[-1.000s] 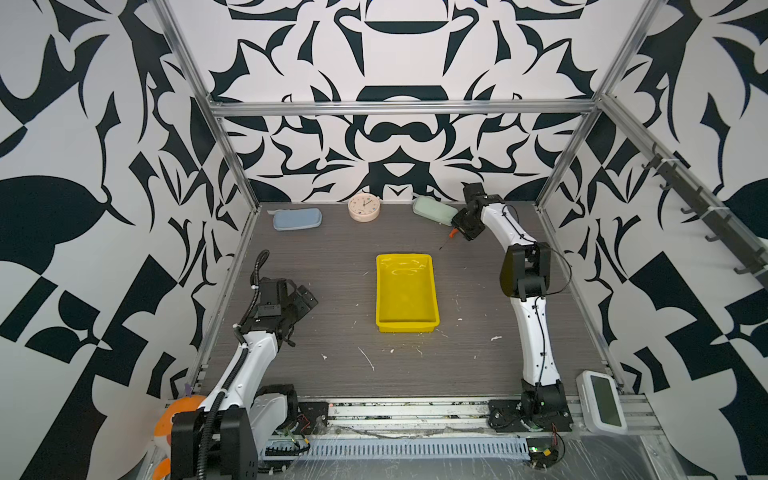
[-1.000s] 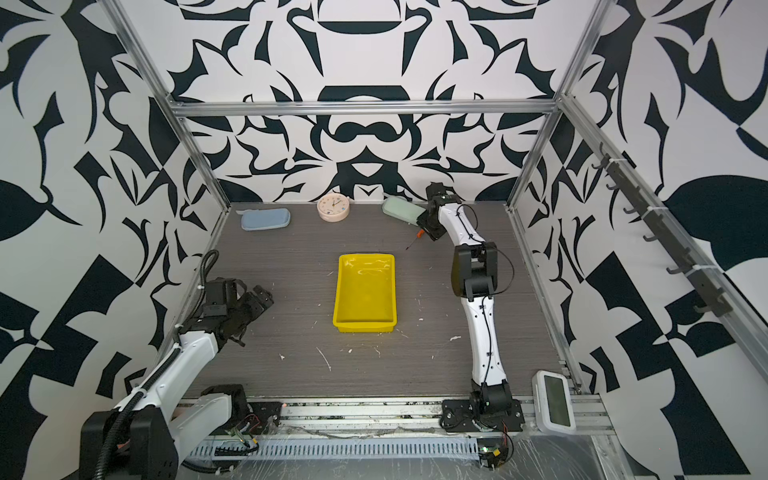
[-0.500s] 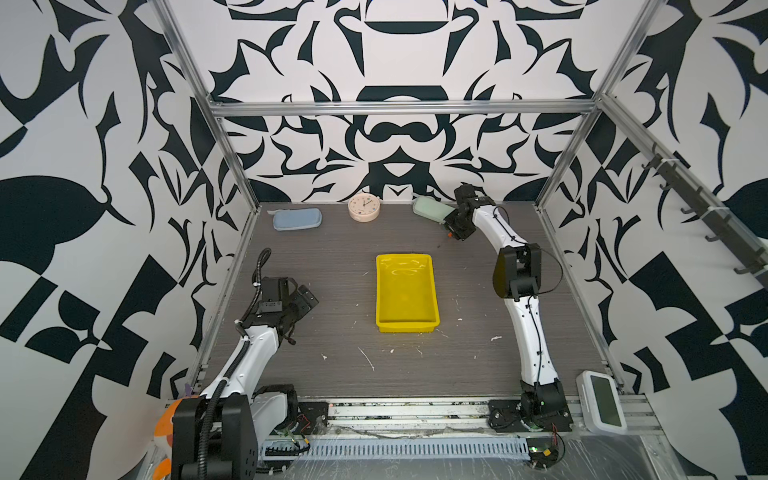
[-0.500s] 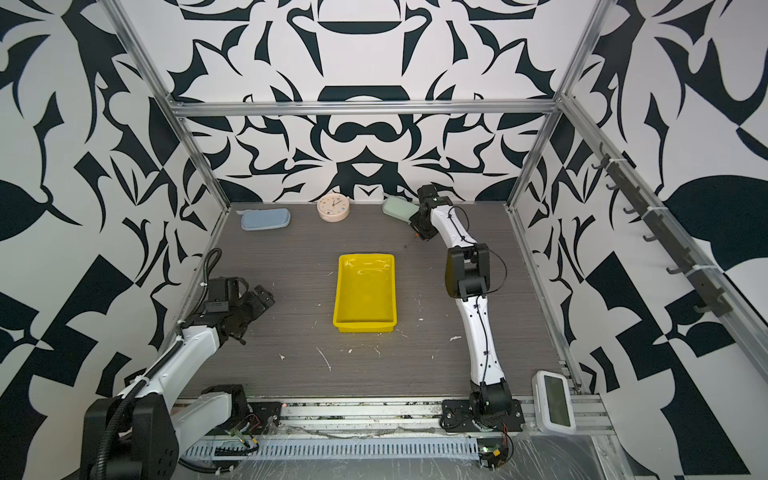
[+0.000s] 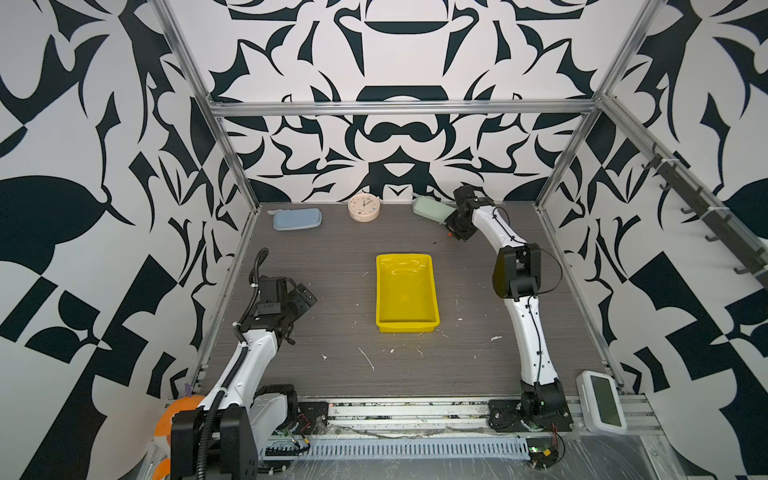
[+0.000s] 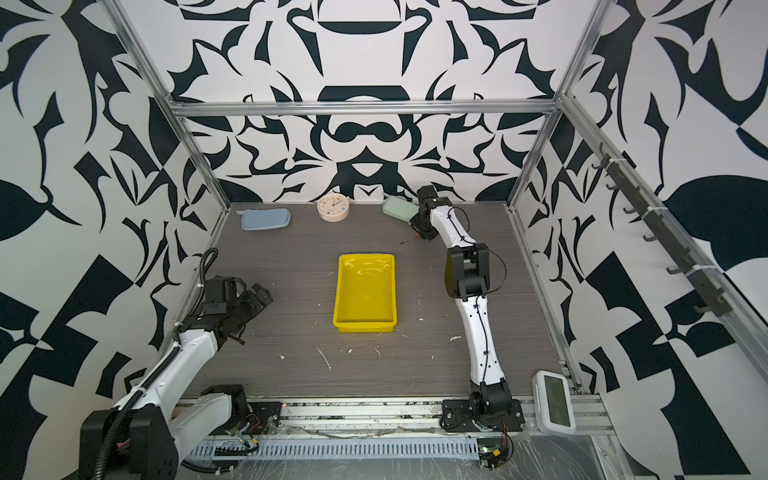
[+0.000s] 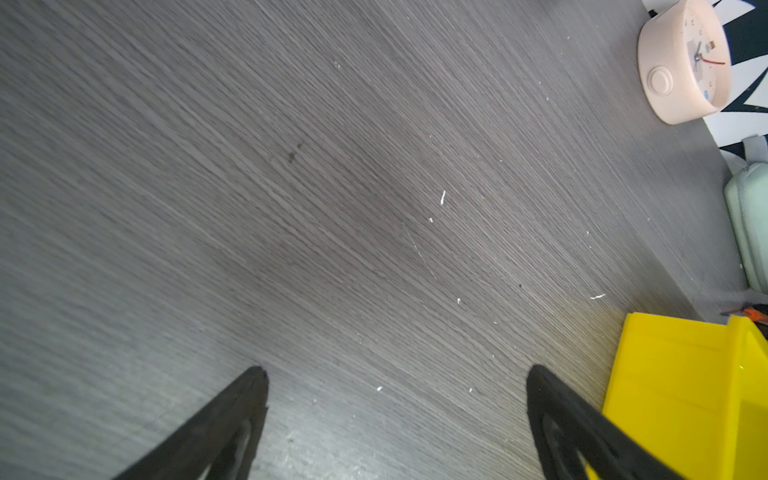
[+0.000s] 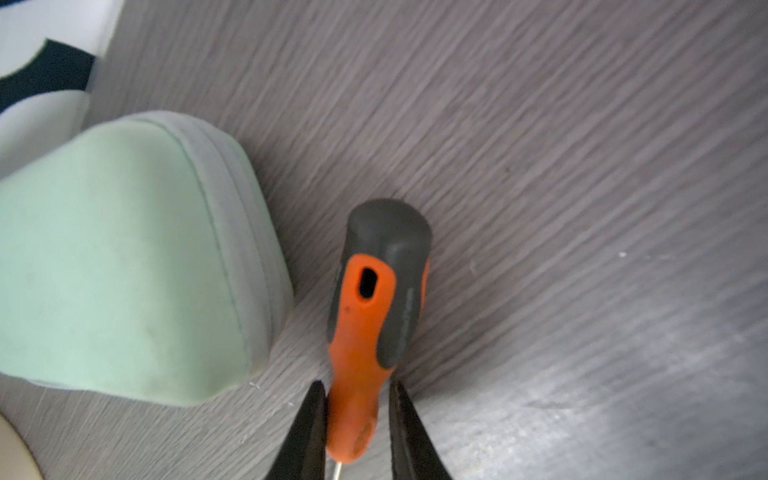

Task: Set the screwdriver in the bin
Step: 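Lower the right gripper around the screwdriver handle and close it, then lift the screwdriver with the right gripper and carry it over the yellow bin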

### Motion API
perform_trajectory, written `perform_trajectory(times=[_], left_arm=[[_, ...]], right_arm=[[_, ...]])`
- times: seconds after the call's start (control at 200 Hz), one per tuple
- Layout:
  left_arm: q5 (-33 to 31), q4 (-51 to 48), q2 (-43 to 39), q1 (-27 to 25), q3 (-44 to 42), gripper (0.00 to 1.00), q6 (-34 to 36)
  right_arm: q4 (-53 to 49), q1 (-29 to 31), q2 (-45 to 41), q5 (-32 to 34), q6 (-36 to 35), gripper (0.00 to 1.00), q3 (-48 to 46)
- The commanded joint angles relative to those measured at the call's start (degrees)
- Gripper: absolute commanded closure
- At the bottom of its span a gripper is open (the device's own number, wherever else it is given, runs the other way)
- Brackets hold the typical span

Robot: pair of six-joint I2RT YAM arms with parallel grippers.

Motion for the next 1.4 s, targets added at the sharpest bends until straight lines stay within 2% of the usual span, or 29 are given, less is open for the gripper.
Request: perform_trajectory(times=[0.0,0.035,0.075,0.38,0.705,0.865,1.04,1.255,1.395], left_arm=[[-0.41,-0.96,0.58,-0.06,0.9,0.0,-0.65],[-0.4,-1.01,0.7,-0.11,0.94,0.01,-0.65],[-0.4,-1.03,0.69,-0.08,0.87,0.01,-0.66],[0.57,-0.9,1.96,-0.12,1.2,0.0,-0.66],[0.66,-0.81,-0.46,-0.1,0.1,0.0,-0.75],[1.12,-0.55,-0.25,-0.09,0.0,0.0,-1.1],[3.03,1.14,0.93,-0.14,-0.34,0.0,-1.01],[3.58,2.99,2.22,-0.14,0.36,0.0,-0.12],[4.6,2.43,0.48,-0.17,-0.29,0.0,0.31]], right_arm=[[-3.05,-0.35,-0.31,3.13,-1.04,0.81,0.53],[-3.36,-0.35,-0.35,3.22,-1.36,0.9,0.63],[-3.74,-0.43,-0.53,3.63,-1.71,0.94,0.69],[-5.72,-0.37,-8.91,8.31,-6.96,0.97,-5.75],[1.4,0.71,-32.19,9.82,-12.96,0.98,-31.9],[2.06,4.06,-42.48,13.4,-16.53,0.98,-41.04],[6.68,8.7,-51.81,11.65,-16.26,0.98,-52.08],[9.98,18.94,-60.33,9.65,-19.41,0.98,-58.85],[16.05,24.65,-65.59,7.53,-16.45,0.98,-67.55]])
